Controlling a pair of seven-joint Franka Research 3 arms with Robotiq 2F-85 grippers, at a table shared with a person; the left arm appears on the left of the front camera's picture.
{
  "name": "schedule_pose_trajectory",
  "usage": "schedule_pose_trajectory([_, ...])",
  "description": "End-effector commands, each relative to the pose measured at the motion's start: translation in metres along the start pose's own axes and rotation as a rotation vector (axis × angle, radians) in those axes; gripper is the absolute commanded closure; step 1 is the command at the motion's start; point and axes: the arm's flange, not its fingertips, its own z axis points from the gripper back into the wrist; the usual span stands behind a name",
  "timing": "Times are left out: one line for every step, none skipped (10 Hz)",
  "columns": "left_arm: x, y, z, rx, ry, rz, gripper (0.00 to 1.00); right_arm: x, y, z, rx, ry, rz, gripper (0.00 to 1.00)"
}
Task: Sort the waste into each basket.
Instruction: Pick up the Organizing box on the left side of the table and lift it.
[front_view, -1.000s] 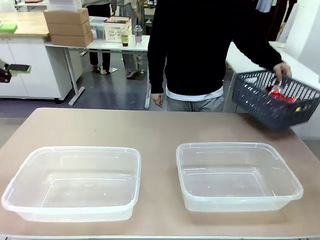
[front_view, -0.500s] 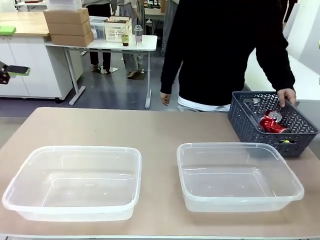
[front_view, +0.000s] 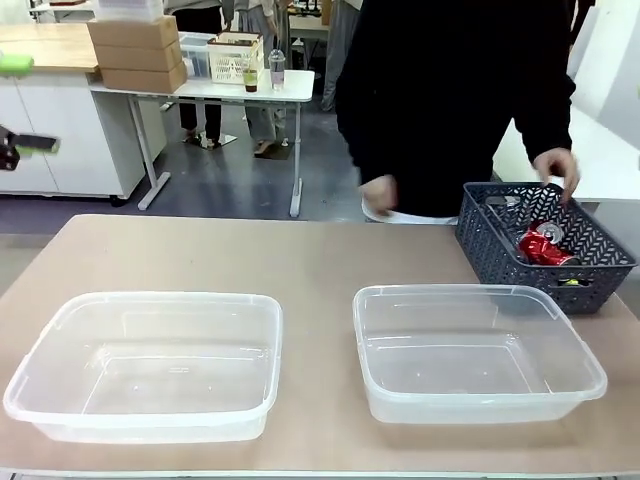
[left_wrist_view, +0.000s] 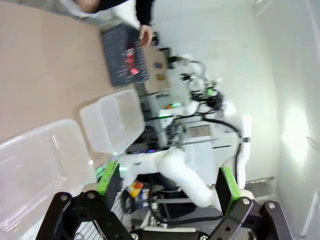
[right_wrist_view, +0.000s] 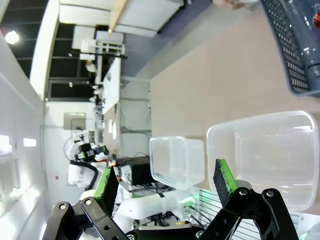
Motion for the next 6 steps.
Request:
schedule_pose_trajectory([-0.002, -0.012, -0.004, 0.334, 0.143, 0.049, 0.00, -0.015, 0.049, -0.083, -0.168, 0.064, -0.025, 0.00])
schedule_pose_trajectory([-0.014, -0.009, -0.008, 0.516, 0.175, 0.100, 0.00, -0.031, 0.064, -0.135, -0.230, 0.158, -0.007, 0.00])
schedule_pose_trajectory([-0.030, 0.000, -0.013, 0.655, 0.248, 0.145, 0.00, -0.054, 0.069, -0.185, -0.322, 0.245, 0.018, 0.00])
schedule_pose_trajectory([-0.048, 0.012, -0.017, 0.797, 0.369, 0.178, 0.00, -0.083, 0.068, -0.233, -0.412, 0.317, 0.060, 0.00])
schedule_pose_trajectory([-0.064, 0.021, -0.020, 0.796, 0.557, 0.200, 0.00, -0.125, 0.069, -0.280, -0.457, 0.437, 0.112, 0.00])
schedule_pose_trajectory([-0.073, 0.028, -0.018, 0.797, 0.664, 0.205, 0.00, -0.163, 0.072, -0.311, -0.494, 0.507, 0.199, 0.00])
